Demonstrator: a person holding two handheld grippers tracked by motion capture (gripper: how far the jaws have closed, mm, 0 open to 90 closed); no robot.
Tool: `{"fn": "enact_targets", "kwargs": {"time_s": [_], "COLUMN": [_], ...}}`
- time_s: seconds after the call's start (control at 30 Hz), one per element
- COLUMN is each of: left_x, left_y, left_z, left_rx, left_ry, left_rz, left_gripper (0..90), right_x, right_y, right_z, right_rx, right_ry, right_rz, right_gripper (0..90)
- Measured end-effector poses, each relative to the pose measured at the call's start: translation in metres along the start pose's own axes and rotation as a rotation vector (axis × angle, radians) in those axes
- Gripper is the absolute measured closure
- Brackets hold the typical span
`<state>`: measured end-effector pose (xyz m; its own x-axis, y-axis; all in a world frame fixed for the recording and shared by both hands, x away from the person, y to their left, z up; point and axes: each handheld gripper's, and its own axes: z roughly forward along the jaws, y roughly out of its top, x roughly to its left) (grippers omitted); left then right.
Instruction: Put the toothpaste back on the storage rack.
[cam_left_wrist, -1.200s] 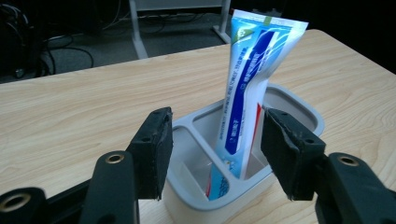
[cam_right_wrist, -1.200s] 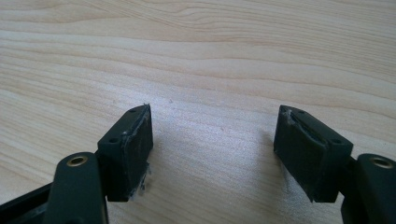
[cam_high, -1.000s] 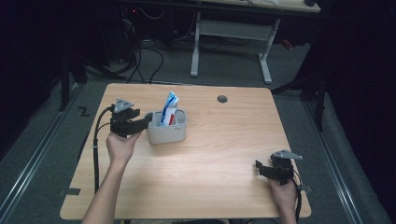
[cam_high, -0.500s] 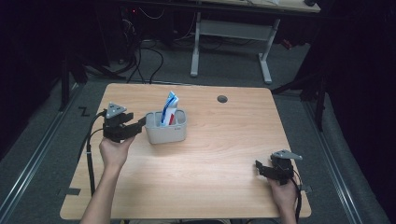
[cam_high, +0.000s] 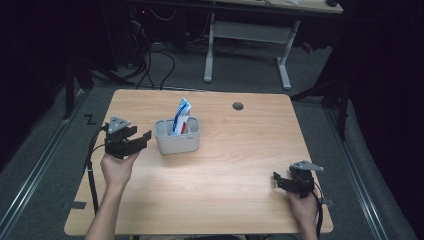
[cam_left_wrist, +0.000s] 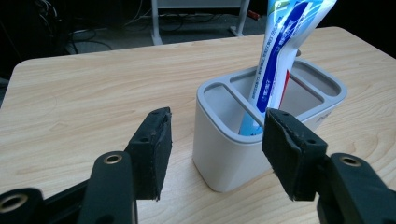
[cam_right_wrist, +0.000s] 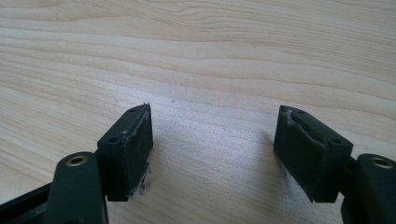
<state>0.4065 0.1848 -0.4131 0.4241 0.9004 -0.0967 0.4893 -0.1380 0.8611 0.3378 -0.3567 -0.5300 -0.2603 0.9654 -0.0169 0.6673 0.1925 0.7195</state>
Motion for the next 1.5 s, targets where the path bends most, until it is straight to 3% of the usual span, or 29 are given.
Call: {"fn": "enact_targets", "kwargs": {"time_s": [0.4,0.83,1.03,1.5], "left_x": [0.009,0.014,0.014,0.013], "left_y": [-0.02,-0.043,-0.053,-0.068], "left_z": [-0.015,-0.02,-0.017,-0.009], "left_rx": [0.01,0.016,0.034,0.073], "left_ry": [0.019,0.017,0.015,0.029], "left_rz": [-0.014,-0.066,-0.081,-0.071], "left_gripper": [42.1,41.3,41.2,40.4], "right_x": [0.0,0.0,0.0,0.0], "right_y": [0.0,0.0,0.0,0.0], "right_z": [0.0,0.0,0.0,0.0], "right_rx": [0.0,0.001,0.0,0.0], "right_ry": [0.0,-0.001,-0.001,-0.001], "right_rz": [0.001,0.003,0.003,0.003], "right_gripper": [28.1,28.0,28.0,28.1]}}
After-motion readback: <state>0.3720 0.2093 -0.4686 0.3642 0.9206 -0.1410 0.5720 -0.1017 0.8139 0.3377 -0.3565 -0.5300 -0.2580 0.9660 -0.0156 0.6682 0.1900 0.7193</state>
